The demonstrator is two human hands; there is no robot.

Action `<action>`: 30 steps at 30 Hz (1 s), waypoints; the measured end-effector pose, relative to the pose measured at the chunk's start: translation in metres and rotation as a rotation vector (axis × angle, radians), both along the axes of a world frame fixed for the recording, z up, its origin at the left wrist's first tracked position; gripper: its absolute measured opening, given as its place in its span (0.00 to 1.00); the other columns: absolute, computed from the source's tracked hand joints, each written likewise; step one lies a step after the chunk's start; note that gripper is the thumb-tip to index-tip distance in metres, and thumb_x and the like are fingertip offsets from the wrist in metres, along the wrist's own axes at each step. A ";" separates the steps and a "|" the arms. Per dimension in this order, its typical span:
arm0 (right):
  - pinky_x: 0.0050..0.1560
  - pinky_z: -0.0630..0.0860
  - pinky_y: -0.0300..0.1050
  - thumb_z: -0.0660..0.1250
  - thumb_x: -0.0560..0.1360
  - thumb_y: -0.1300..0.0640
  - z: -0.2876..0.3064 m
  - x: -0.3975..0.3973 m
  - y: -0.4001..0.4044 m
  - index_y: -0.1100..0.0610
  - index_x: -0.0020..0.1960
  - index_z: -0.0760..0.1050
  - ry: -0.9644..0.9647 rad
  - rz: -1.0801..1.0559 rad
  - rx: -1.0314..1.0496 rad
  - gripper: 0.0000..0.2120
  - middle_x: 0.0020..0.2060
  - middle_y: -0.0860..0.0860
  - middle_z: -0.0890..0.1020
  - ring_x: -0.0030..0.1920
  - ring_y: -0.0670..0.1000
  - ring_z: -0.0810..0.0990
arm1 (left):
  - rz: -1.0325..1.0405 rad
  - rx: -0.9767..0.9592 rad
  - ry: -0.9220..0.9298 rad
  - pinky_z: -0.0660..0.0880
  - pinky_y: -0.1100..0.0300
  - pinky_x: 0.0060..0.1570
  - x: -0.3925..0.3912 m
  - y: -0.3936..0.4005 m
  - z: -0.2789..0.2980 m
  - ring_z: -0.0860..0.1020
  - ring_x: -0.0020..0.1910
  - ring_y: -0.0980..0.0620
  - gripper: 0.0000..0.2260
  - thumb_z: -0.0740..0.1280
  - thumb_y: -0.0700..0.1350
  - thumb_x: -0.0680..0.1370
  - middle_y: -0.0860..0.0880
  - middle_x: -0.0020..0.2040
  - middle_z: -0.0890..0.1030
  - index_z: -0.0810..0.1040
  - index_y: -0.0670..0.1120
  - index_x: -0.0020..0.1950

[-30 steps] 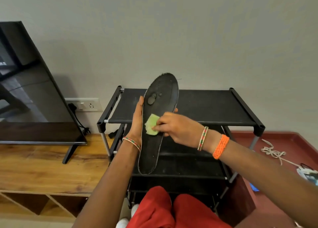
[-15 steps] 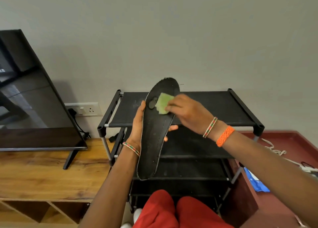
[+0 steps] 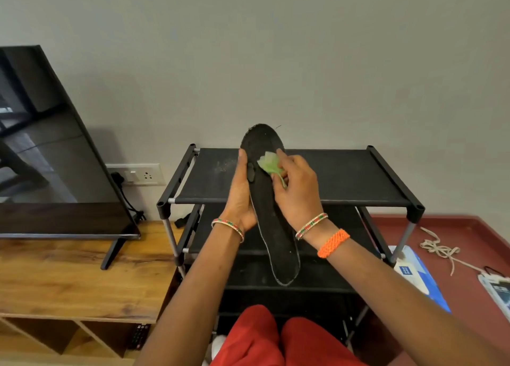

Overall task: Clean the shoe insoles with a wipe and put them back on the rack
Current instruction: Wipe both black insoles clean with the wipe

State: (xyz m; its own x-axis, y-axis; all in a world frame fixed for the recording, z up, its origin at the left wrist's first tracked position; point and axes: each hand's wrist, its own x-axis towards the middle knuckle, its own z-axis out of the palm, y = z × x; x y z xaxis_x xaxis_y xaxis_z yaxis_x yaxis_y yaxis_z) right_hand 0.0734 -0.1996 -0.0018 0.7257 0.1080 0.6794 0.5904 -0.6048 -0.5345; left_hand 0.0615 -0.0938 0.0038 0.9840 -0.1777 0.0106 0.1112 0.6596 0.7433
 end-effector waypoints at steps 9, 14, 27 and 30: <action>0.53 0.72 0.41 0.65 0.75 0.67 0.013 0.011 0.003 0.64 0.62 0.75 -0.135 -0.102 -0.023 0.16 0.51 0.59 0.79 0.51 0.56 0.78 | 0.118 0.134 -0.018 0.79 0.53 0.53 -0.012 -0.004 -0.006 0.82 0.51 0.48 0.33 0.45 0.68 0.76 0.44 0.52 0.84 0.79 0.48 0.59; 0.50 0.73 0.40 0.65 0.74 0.68 0.004 0.013 -0.010 0.63 0.60 0.77 -0.123 -0.101 -0.071 0.15 0.48 0.58 0.79 0.49 0.55 0.77 | 0.067 0.132 0.032 0.80 0.52 0.45 -0.014 -0.003 -0.012 0.83 0.50 0.46 0.34 0.45 0.69 0.76 0.43 0.53 0.83 0.78 0.48 0.59; 0.48 0.73 0.41 0.66 0.72 0.71 0.004 0.013 -0.020 0.64 0.56 0.79 -0.185 -0.090 -0.188 0.14 0.45 0.58 0.78 0.47 0.57 0.76 | 0.056 0.064 0.058 0.80 0.51 0.43 -0.007 -0.009 -0.014 0.82 0.51 0.45 0.35 0.45 0.69 0.76 0.42 0.54 0.83 0.78 0.46 0.60; 0.47 0.71 0.41 0.65 0.73 0.71 0.018 0.022 -0.020 0.65 0.57 0.78 -0.156 -0.104 -0.154 0.14 0.46 0.59 0.77 0.48 0.58 0.76 | 0.021 0.066 0.075 0.79 0.44 0.47 -0.006 -0.010 -0.014 0.81 0.53 0.43 0.36 0.45 0.71 0.74 0.41 0.55 0.82 0.79 0.47 0.57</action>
